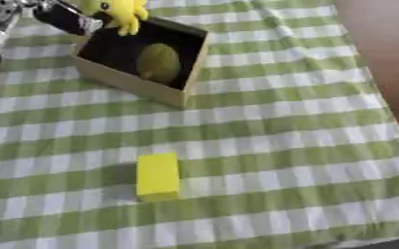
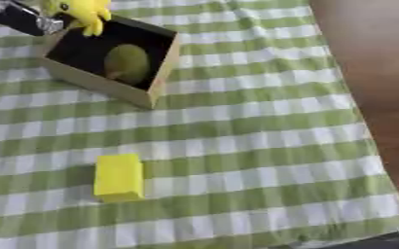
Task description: Pick up objects on the table and place them in the box.
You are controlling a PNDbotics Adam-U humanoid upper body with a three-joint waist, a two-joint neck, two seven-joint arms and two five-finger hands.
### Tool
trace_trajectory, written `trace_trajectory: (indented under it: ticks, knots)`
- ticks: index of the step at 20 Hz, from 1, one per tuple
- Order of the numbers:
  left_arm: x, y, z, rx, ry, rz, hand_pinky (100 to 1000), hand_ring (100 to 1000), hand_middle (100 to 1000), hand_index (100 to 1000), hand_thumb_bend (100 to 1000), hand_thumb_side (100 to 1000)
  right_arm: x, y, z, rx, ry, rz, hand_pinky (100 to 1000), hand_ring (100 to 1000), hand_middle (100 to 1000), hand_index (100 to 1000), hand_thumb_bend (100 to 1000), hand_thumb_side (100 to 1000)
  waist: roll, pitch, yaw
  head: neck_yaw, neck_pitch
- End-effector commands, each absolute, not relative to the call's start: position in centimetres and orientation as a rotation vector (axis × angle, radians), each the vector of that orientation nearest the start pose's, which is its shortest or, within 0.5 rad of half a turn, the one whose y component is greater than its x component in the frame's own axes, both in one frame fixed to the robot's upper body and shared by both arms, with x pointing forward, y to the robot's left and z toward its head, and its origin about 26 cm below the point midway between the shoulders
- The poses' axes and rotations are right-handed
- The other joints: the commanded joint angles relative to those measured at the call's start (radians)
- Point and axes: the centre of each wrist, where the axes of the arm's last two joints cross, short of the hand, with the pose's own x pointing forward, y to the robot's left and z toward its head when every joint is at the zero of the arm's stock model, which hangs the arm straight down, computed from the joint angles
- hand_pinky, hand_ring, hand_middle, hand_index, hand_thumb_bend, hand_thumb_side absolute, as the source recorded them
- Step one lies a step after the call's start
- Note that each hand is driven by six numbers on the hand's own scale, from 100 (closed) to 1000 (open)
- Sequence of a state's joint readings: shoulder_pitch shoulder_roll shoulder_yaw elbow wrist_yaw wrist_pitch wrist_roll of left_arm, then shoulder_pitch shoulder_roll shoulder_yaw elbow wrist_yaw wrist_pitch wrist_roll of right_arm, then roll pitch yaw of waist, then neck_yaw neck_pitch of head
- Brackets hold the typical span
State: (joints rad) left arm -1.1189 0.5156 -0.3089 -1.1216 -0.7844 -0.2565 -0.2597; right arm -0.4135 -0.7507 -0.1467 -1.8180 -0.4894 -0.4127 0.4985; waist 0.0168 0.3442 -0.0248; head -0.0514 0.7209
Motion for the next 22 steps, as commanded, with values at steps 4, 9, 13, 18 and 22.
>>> trace_trajectory:
  ticks: [4, 9, 13, 18, 22]
  knots:
    - [47.2, 22.5, 30.8, -1.511, 2.504, 2.088, 647, 674, 591, 775, 316, 100, 31.5, -36.8, 28.3, -0.091, 3.305, -1.400, 1000, 1000, 487, 894, 100, 524, 0.002, -0.005, -0.006, 0.010, -0.015]
    - [47.5, 22.7, 30.0, -1.662, 2.402, 2.097, 752, 797, 746, 900, 479, 117, 31.6, -37.0, 28.1, -0.100, 3.313, -1.408, 1000, 1000, 486, 894, 100, 524, 0.003, -0.005, -0.007, 0.010, -0.013]
    - [47.4, 22.9, 29.8, -1.702, 2.328, 2.160, 794, 837, 797, 930, 468, 134, 31.5, -37.2, 27.9, -0.102, 3.321, -1.409, 1000, 1000, 485, 895, 100, 524, 0.004, -0.008, -0.005, 0.008, -0.009]
    - [47.0, 22.8, 30.3, -1.655, 2.381, 2.144, 788, 836, 801, 939, 383, 106, 31.6, -37.2, 27.7, -0.108, 3.326, -1.420, 1000, 1000, 485, 895, 100, 523, 0.003, -0.013, -0.001, 0.006, -0.005]
    - [46.3, 22.5, 31.1, -1.600, 2.484, 2.037, 760, 811, 773, 917, 219, 100, 31.6, -37.3, 27.6, -0.111, 3.328, -1.422, 1000, 1000, 485, 895, 100, 523, 0.003, -0.018, 0.000, 0.004, -0.001]
